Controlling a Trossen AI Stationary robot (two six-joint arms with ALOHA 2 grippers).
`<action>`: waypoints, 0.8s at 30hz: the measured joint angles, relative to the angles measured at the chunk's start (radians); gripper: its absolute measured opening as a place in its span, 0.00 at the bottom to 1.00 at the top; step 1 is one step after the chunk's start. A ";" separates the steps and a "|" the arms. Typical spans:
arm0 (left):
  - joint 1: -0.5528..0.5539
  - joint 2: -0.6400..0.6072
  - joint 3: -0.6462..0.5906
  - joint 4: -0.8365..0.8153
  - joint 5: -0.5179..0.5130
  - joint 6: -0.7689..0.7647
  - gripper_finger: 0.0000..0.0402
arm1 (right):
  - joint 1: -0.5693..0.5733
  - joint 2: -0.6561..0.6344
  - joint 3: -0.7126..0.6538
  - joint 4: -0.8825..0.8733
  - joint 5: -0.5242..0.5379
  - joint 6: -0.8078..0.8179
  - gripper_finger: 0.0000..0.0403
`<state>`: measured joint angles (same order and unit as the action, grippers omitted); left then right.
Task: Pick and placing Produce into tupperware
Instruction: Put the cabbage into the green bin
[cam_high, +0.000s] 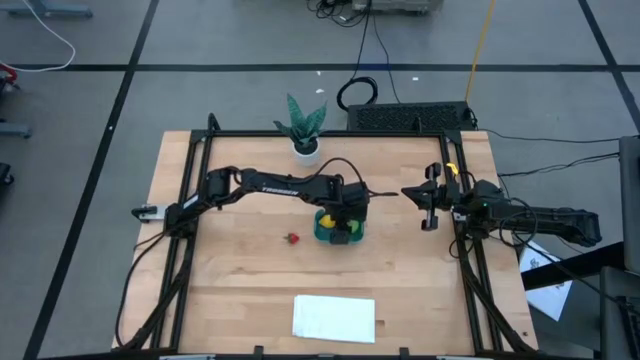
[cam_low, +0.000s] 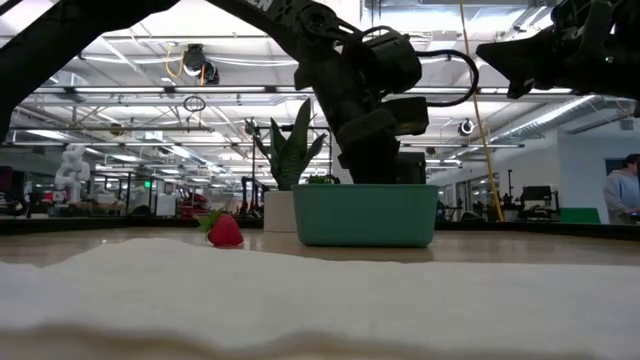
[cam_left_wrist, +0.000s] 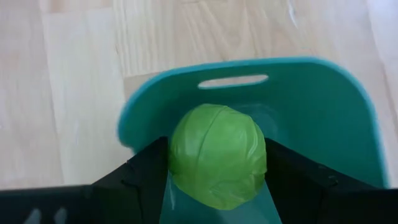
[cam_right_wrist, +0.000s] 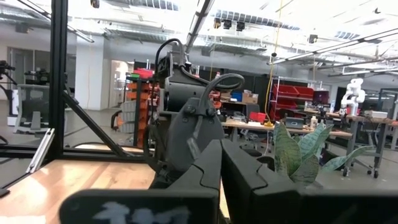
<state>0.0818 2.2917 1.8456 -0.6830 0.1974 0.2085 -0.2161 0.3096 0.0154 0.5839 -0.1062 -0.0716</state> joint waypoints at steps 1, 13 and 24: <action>0.000 0.000 -0.003 0.001 0.000 0.000 0.56 | 0.000 0.000 0.000 -0.002 0.000 0.000 0.00; 0.002 0.000 -0.005 -0.001 0.000 0.012 0.56 | 0.000 0.000 0.000 -0.002 0.000 0.000 0.00; 0.002 0.000 -0.004 -0.003 -0.006 0.070 0.56 | 0.000 0.000 0.000 -0.002 0.000 0.000 0.00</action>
<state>0.0837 2.2917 1.8411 -0.6858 0.1909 0.2781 -0.2161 0.3096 0.0154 0.5823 -0.1062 -0.0716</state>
